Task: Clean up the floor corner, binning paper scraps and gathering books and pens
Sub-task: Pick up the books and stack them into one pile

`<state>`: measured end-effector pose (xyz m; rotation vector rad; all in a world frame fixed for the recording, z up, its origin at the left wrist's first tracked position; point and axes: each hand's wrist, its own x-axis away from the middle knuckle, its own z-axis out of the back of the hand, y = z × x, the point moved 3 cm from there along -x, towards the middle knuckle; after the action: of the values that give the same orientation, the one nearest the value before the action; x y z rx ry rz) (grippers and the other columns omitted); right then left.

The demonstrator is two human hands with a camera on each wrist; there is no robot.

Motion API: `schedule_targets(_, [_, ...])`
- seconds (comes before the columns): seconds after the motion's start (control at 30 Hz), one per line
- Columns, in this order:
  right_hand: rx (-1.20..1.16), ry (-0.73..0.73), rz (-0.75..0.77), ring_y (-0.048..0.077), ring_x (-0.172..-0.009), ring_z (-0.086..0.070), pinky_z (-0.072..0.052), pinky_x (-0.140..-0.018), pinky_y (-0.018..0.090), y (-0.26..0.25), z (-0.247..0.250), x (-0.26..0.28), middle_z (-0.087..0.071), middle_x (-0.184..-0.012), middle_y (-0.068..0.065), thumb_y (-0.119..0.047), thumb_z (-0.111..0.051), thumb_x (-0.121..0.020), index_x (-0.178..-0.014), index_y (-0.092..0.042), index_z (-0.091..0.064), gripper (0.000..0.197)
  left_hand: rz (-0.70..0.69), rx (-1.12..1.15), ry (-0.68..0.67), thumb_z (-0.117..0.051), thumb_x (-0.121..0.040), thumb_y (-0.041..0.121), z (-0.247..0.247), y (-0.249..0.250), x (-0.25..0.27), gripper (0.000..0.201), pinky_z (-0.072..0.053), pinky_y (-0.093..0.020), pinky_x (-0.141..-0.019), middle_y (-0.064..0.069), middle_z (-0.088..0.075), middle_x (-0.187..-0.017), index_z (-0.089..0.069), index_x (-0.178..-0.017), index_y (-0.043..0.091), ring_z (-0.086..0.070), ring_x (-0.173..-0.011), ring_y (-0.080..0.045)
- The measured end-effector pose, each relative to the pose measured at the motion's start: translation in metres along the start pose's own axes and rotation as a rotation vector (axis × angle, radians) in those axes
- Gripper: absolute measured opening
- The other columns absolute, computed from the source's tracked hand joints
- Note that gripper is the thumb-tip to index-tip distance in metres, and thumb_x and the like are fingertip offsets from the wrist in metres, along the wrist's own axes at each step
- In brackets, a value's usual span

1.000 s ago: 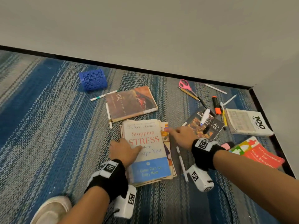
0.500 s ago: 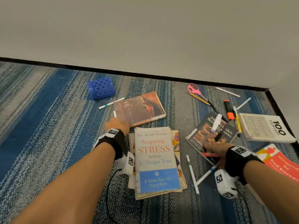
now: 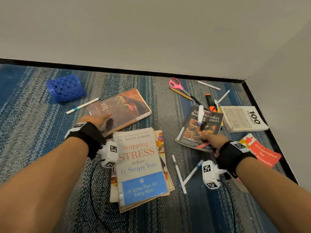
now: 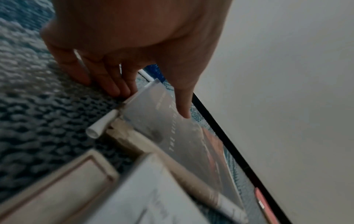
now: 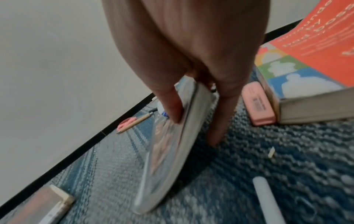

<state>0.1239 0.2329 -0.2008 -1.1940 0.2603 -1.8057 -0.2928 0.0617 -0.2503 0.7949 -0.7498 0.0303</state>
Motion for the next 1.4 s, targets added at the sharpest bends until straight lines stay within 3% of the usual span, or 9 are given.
schedule_targets(0.13, [0.174, 0.207, 0.143, 0.037, -0.079, -0.068, -0.058, -0.069, 0.046, -0.023, 0.031, -0.002, -0.069, -0.093, 0.021, -0.027, -0.071, -0.051, -0.100, -0.001, -0.059, 0.057, -0.075, 0.238, -0.181, -0.079, -0.075, 0.030, -0.007, 0.028, 0.040, 0.040, -0.056, -0.028, -0.057, -0.013, -0.066, -0.113, -0.064, -0.103, 0.005, -0.071, -0.076, -0.018])
schedule_targets(0.2, [0.396, 0.325, 0.211, 0.042, -0.100, -0.062, -0.053, -0.086, 0.048, -0.048, 0.044, 0.027, -0.061, -0.114, 0.023, -0.028, -0.068, -0.069, -0.122, -0.001, -0.046, 0.063, -0.139, 0.303, -0.211, -0.076, -0.078, 0.014, -0.014, 0.042, 0.053, 0.018, -0.047, -0.017, -0.036, -0.012, -0.068, -0.099, -0.059, -0.081, 0.013, -0.063, -0.046, -0.007])
schedule_targets(0.53, [0.696, 0.549, 0.722, 0.050, -0.094, -0.057, -0.045, -0.077, 0.047, -0.141, 0.059, 0.095, -0.059, -0.103, 0.035, -0.023, -0.043, -0.094, -0.116, -0.005, -0.042, 0.028, -0.581, 0.322, -0.370, -0.078, -0.073, 0.005, 0.019, 0.099, 0.103, 0.028, -0.059, -0.032, -0.075, -0.012, -0.072, -0.102, -0.069, -0.099, 0.009, -0.069, -0.079, -0.021])
schedule_targets(0.7, [0.497, 0.244, 0.964, 0.031, -0.083, -0.060, -0.046, -0.071, 0.035, -0.167, 0.014, 0.116, -0.064, -0.092, 0.014, -0.022, -0.046, -0.097, -0.107, -0.019, -0.049, 0.011, -0.818, 0.264, -0.552, -0.077, -0.076, 0.008, 0.033, 0.124, 0.150, 0.036, -0.056, -0.031, -0.085, -0.011, -0.072, -0.103, -0.067, -0.111, 0.005, -0.069, -0.086, -0.015])
schedule_targets(0.93, [-0.133, -0.660, 0.548, 0.024, -0.092, -0.065, -0.049, -0.091, 0.037, -0.159, -0.043, 0.139, -0.066, -0.108, 0.010, -0.020, -0.051, -0.095, -0.121, -0.010, -0.059, 0.029, -0.759, 0.195, -0.558, -0.076, -0.078, 0.009, 0.048, 0.119, 0.157, 0.028, -0.054, -0.018, -0.062, -0.001, -0.072, -0.088, -0.067, -0.104, 0.006, -0.068, -0.070, -0.006])
schedule_targets(1.03, [0.019, -0.709, 0.546, 0.019, -0.111, -0.061, -0.043, -0.100, 0.033, -0.154, -0.056, 0.138, -0.059, -0.129, 0.005, -0.042, -0.068, -0.081, -0.136, -0.014, -0.050, 0.065, -0.688, 0.199, -0.512, -0.075, -0.079, 0.006, 0.049, 0.100, 0.151, 0.028, -0.051, -0.015, -0.057, -0.006, -0.071, -0.088, -0.066, -0.105, 0.001, -0.066, -0.063, -0.004])
schedule_targets(1.17, [0.331, -0.643, 0.698, 0.020, -0.096, -0.071, -0.056, -0.088, 0.033, -0.148, -0.066, 0.142, -0.073, -0.107, 0.004, -0.017, -0.077, -0.077, -0.119, -0.015, -0.060, 0.046, -0.700, 0.109, -0.475, -0.078, -0.077, 0.014, 0.044, 0.094, 0.157, 0.031, -0.057, -0.030, -0.077, -0.004, -0.072, -0.094, -0.065, -0.104, 0.008, -0.067, -0.076, -0.011])
schedule_targets(1.3, [0.049, -0.673, 0.641, 0.033, -0.107, -0.066, -0.048, -0.099, 0.054, -0.136, -0.073, 0.133, -0.067, -0.118, 0.014, -0.004, -0.072, -0.078, -0.123, -0.013, -0.055, 0.048, -0.769, 0.056, 0.055, -0.086, -0.056, 0.053, 0.066, 0.098, 0.153, 0.088, -0.044, -0.030, -0.094, -0.001, -0.045, -0.122, -0.042, -0.121, 0.015, -0.048, -0.105, -0.014])
schedule_targets(1.4, [-0.096, -0.669, 0.678, 0.027, -0.112, -0.064, -0.047, -0.101, 0.051, -0.132, -0.075, 0.136, -0.064, -0.123, 0.011, -0.009, -0.072, -0.080, -0.127, -0.019, -0.052, 0.052, -0.503, 0.278, -0.177, -0.085, -0.053, 0.057, 0.055, 0.072, 0.149, 0.105, -0.045, -0.036, -0.099, -0.002, -0.048, -0.125, -0.035, -0.133, 0.011, -0.052, -0.111, -0.017])
